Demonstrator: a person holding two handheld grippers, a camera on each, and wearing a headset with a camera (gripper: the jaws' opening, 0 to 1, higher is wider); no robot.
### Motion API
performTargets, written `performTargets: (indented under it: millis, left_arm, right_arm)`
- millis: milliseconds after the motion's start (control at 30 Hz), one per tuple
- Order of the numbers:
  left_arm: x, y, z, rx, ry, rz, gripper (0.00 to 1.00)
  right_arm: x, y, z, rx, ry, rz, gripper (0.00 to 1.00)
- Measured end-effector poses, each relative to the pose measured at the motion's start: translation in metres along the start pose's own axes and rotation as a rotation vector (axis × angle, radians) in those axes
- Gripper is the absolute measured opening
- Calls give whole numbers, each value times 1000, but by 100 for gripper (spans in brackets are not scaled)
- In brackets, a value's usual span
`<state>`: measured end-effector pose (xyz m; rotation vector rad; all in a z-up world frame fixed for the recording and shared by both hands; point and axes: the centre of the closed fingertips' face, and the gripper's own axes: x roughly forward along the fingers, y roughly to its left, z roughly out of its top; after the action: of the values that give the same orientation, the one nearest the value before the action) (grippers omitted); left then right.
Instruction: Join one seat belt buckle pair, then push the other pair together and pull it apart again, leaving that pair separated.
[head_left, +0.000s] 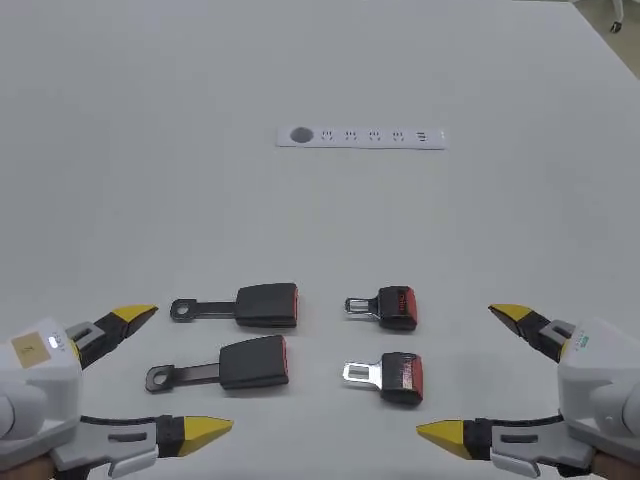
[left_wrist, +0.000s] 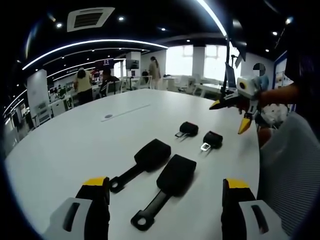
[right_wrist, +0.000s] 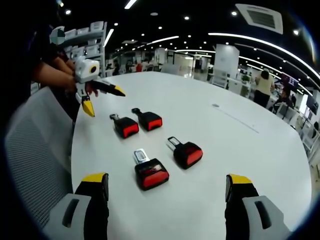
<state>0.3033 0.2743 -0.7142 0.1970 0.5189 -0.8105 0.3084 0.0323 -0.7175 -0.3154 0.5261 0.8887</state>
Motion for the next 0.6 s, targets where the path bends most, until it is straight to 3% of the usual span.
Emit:
performTargets:
  millis: [267,600]
  left_arm:
    - [7,-6,2,35,39,-52,85]
    - [22,-2,-4,72,90,-117,76]
  right_arm:
    - [2,-3,1,-24,-2,13,95]
    - [10,3,-4,-61,17,72,85]
